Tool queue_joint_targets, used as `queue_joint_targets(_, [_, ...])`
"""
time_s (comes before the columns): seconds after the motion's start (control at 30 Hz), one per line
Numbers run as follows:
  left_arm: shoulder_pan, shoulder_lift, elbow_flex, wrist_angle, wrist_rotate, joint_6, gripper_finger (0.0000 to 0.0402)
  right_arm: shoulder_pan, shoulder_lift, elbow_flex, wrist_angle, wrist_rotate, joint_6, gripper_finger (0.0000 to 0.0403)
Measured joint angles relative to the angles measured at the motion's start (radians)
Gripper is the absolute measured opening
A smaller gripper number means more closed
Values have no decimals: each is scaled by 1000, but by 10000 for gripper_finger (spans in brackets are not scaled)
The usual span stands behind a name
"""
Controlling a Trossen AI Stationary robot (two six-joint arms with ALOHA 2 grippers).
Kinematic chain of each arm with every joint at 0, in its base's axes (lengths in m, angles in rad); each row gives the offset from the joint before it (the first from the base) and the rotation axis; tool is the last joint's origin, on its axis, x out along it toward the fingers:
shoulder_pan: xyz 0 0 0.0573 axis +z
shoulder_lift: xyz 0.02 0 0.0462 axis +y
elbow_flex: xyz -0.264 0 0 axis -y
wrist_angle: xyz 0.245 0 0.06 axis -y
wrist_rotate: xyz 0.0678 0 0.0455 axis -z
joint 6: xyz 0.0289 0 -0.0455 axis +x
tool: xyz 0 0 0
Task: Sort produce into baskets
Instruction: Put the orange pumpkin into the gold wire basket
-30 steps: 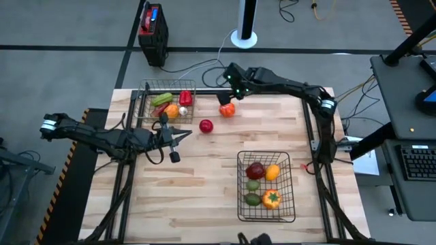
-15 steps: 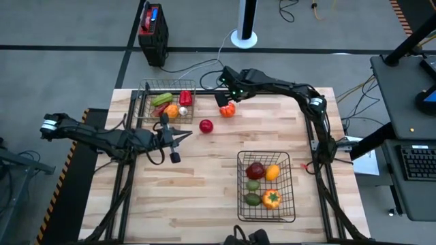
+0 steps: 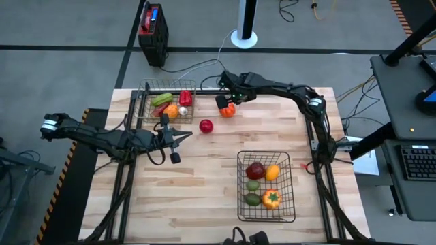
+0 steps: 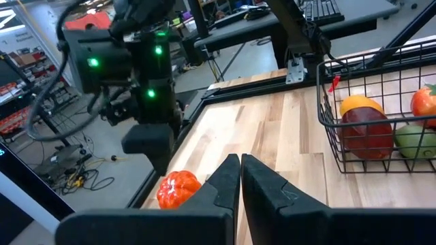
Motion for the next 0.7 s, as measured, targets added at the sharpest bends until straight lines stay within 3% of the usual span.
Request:
queue_joint_targets(0.27, [0, 0, 0, 0, 0, 0, 0, 3, 0, -93, 52, 17, 33, 359])
queue_joint_targets(0.7, [0, 0, 0, 0, 0, 26, 0, 5, 0, -110, 89, 17, 4, 359])
